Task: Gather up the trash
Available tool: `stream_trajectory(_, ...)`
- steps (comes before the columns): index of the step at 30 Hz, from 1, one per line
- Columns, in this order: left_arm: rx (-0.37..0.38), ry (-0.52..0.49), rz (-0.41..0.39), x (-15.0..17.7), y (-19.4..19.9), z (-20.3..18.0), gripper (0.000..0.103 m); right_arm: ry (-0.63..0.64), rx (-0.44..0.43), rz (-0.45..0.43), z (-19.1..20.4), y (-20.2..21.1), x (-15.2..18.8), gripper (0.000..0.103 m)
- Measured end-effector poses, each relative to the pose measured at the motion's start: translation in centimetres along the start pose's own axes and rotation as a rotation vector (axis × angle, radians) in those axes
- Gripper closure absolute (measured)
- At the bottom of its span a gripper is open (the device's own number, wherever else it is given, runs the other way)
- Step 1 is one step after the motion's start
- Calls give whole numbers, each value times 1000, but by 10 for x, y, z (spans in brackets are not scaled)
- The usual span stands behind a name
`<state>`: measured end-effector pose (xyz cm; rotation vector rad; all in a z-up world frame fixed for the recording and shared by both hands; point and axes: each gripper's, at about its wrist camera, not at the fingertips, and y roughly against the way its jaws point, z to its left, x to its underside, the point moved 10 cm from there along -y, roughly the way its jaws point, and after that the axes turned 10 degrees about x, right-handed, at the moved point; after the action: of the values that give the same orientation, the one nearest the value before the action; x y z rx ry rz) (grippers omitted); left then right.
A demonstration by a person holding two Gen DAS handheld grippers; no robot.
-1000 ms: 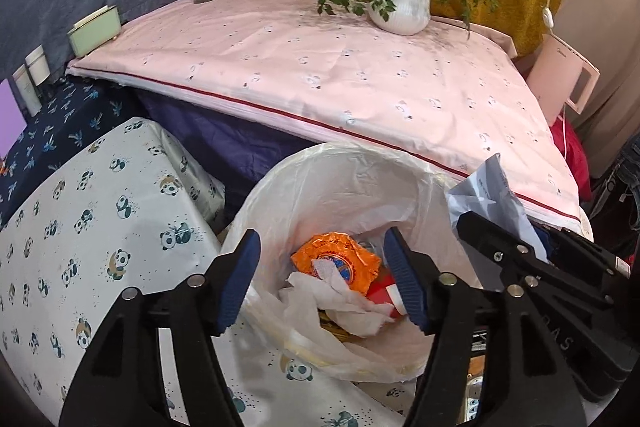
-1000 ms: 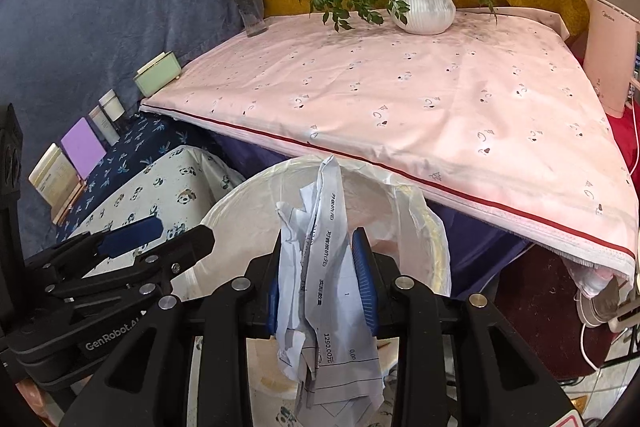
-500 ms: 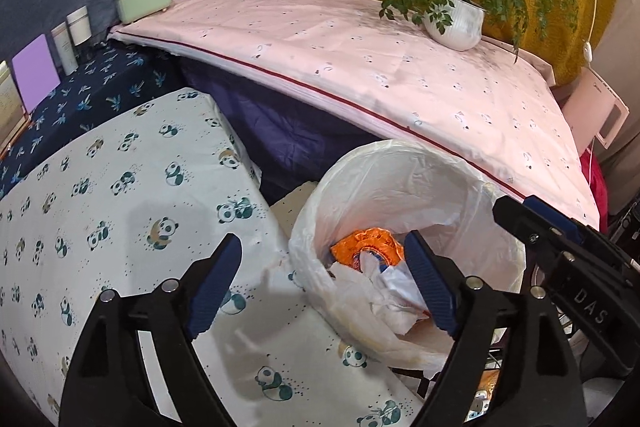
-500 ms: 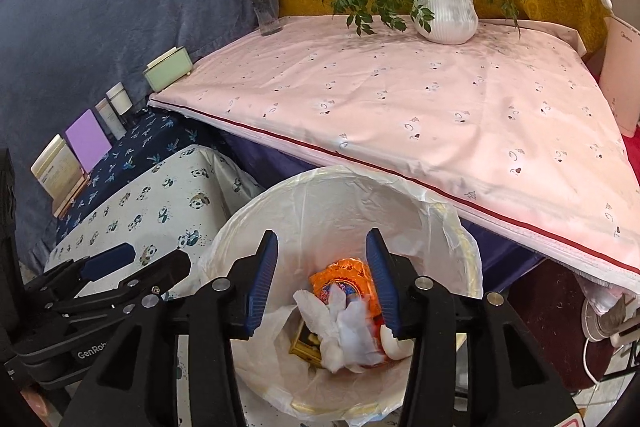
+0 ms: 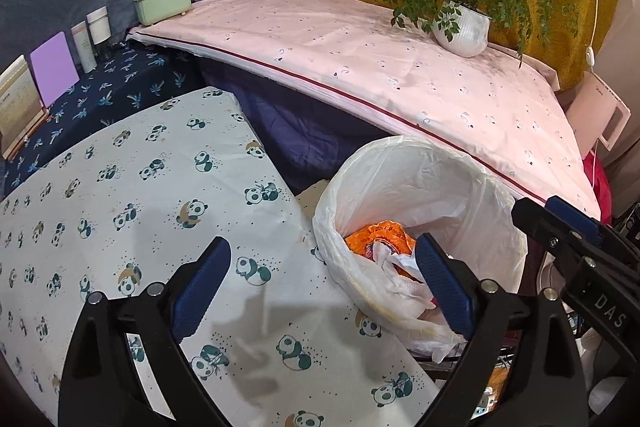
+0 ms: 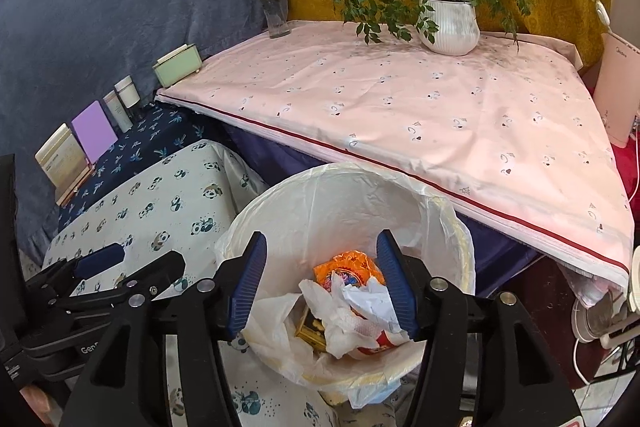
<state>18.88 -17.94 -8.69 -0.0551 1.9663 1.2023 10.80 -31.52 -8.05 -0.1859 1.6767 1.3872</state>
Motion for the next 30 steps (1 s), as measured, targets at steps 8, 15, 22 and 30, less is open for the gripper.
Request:
stream_trajectory(8,-27,-18,-17,9,18,-5,10,4,13,-7,-6,19,11,31)
stream_trajectory(15,-53,-42,-6,20,26,-9,8,18,15,-12,-8,33,23,19)
stream_trajectory(22,-76,-37,1,33,33,-10,8,34,-3,-3,-7,43,38,7)
stream_trajectory(30,-86,-52,5,46,40,-16,8,57,-4,1,-8,52,54,7)
